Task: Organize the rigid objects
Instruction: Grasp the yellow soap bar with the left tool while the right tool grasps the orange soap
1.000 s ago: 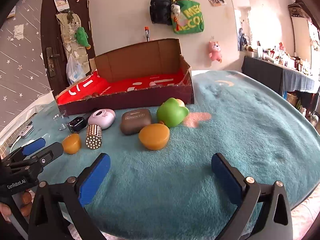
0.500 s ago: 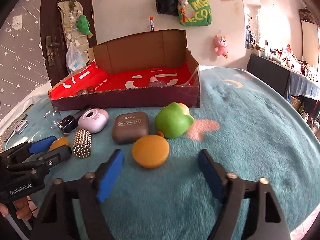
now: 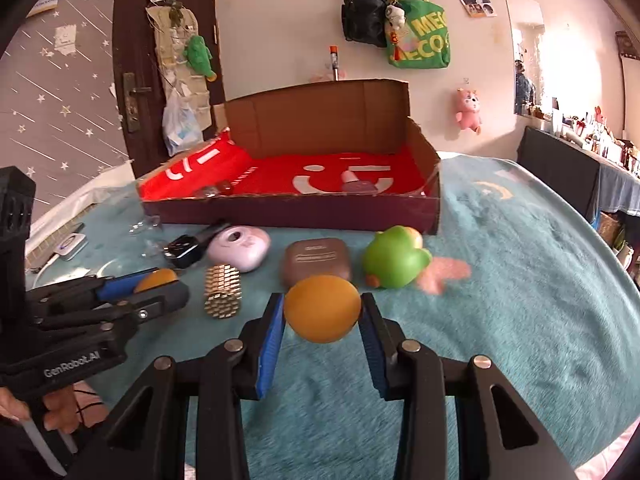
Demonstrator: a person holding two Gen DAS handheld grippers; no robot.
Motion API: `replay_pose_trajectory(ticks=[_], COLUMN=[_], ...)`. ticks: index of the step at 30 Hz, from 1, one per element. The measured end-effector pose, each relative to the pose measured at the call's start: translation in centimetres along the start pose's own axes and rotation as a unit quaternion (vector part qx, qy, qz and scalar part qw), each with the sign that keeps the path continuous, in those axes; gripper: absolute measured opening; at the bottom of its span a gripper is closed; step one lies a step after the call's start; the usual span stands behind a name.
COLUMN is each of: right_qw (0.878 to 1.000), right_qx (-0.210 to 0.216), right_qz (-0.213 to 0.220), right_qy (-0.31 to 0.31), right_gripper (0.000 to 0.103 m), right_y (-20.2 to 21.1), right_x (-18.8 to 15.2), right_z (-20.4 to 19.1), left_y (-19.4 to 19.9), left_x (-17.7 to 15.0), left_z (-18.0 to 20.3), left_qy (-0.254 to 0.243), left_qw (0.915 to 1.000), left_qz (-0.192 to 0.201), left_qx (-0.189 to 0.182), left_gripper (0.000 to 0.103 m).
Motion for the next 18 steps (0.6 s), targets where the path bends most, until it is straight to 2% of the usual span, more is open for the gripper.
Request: replay_pose_trajectory(ticks=[12,18], right_qw=[1.000,1.000], right_qx=[0.023,0.023], right_qz=[-0.009,-0.006], right_qy=[0.005,0.010], right_gripper=[0.040,0.040], right_y=[0.4,0.6], right_x=[-1.8,-1.0], right_z=[-2.7,-3.1], left_y=[0.8,1.7], left_x=[-1.0,0.6], left_z=[-0.4,-0.6], left_qy=[0.003,0.002], left_qw=[1.0000,0.9998], left_qz=[0.003,0.017], left_qx=[-0.006,-0.008], left_gripper=[0.036,0.036])
Point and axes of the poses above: each gripper's, at about its wrist camera, not at the fingertips, and y roughly against the way its jaws point, z to its right, x to its top, the point moved 9 cm from there along -y, roughly the way its jaws point, and after that the axes turned 3 degrees about -x, right-handed, at the moved point
